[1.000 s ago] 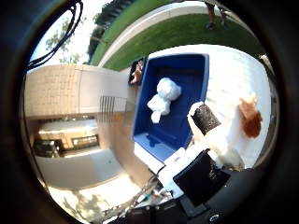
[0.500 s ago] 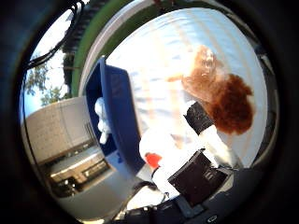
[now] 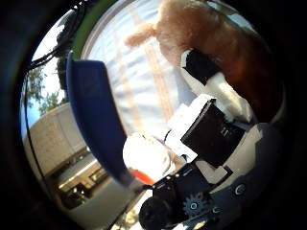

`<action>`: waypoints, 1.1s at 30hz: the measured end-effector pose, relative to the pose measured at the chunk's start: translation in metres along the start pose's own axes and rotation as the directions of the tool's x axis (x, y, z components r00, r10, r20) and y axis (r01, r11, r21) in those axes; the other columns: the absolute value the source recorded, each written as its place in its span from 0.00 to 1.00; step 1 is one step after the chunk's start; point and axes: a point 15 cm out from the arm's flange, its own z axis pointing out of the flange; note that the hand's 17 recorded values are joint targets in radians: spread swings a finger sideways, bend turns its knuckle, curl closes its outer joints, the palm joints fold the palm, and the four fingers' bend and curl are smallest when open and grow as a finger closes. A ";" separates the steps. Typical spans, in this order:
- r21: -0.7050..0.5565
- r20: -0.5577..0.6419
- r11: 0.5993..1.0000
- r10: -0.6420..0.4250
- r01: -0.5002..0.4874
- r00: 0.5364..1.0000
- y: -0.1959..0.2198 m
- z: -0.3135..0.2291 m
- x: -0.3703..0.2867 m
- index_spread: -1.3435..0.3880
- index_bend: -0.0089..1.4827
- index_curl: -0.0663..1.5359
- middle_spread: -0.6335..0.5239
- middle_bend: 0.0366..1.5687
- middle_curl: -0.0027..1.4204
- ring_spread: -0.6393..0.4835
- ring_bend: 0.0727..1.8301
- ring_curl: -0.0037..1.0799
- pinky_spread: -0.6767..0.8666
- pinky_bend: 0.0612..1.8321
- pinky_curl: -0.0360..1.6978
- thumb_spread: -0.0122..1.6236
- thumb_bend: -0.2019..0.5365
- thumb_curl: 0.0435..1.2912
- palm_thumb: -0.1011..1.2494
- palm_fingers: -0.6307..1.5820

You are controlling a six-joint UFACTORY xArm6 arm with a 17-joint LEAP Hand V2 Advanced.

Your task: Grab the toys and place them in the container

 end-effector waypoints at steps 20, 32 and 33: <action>0.096 0.001 0.993 -0.068 0.068 0.998 0.070 -0.119 -0.042 0.40 0.44 0.22 0.41 0.69 0.64 0.53 0.75 0.64 0.58 0.80 0.37 0.73 0.26 0.41 0.82 0.75; 0.222 -0.027 0.880 -0.424 0.419 0.905 0.175 -0.205 -0.229 0.33 0.52 0.30 0.39 0.73 0.70 0.51 0.80 0.67 0.55 0.83 0.43 0.74 0.25 0.45 0.81 0.71; 0.218 -0.031 0.873 -0.440 0.435 0.898 0.178 -0.204 -0.238 0.33 0.53 0.31 0.39 0.73 0.70 0.51 0.80 0.67 0.54 0.83 0.43 0.74 0.25 0.45 0.81 0.70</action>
